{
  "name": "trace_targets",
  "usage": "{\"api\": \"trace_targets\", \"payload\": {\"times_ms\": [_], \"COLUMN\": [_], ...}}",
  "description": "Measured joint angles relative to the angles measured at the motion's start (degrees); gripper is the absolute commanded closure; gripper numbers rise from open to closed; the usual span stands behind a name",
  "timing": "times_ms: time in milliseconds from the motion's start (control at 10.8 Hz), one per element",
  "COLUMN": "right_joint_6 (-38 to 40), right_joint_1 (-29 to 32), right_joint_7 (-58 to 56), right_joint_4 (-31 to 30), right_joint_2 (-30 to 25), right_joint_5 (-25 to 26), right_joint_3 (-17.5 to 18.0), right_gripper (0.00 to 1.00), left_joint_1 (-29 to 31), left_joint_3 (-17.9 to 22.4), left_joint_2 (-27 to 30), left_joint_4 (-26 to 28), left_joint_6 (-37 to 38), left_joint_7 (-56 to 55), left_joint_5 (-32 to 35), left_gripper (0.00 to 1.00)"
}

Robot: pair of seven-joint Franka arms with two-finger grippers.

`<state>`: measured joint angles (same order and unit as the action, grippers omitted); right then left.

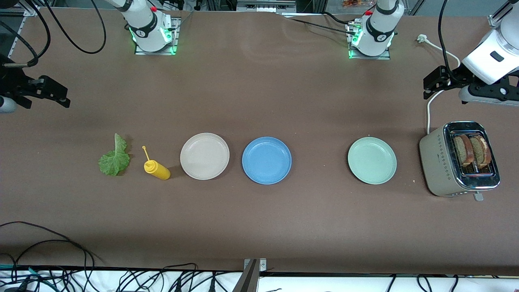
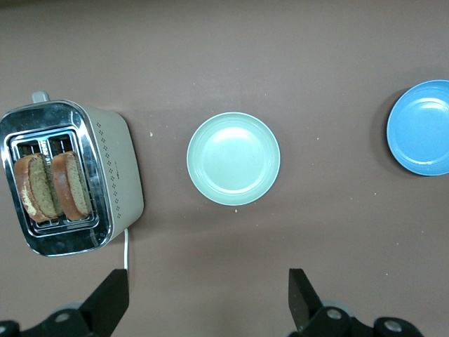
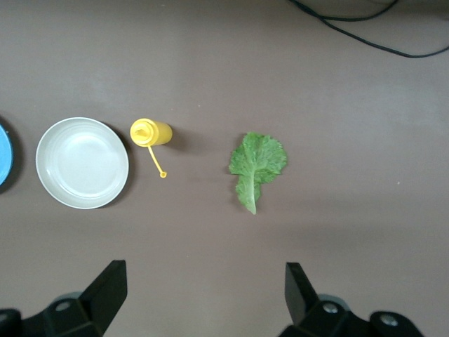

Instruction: Make sandwich in blue plate with both arms

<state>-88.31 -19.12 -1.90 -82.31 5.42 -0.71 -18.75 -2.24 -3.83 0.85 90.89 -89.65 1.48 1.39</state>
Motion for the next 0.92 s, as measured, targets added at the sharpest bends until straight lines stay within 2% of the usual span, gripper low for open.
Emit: {"api": "trace_targets", "payload": {"times_ms": [277,925], "right_joint_6": [0.90,0.96], "right_joint_1": [0.21,0.19], "right_joint_7": [-0.07,-0.05], "right_joint_4": [-0.12,-0.13], "right_joint_2": [0.00,0.06], "right_joint_5": [0.00,-0.06], "right_joint_3": [-1.38,-1.43], "right_gripper": [0.00,0.00], "left_joint_1": [0.00,0.00], "left_joint_3": [0.00,0.00], "left_joint_2": [0.00,0.00], "left_joint_4": [0.00,0.00], "left_joint_6": [0.00,0.00], "left_joint_7": [0.00,0.00], "left_joint_5": [0.00,0.00], "left_gripper": [0.00,0.00]}}
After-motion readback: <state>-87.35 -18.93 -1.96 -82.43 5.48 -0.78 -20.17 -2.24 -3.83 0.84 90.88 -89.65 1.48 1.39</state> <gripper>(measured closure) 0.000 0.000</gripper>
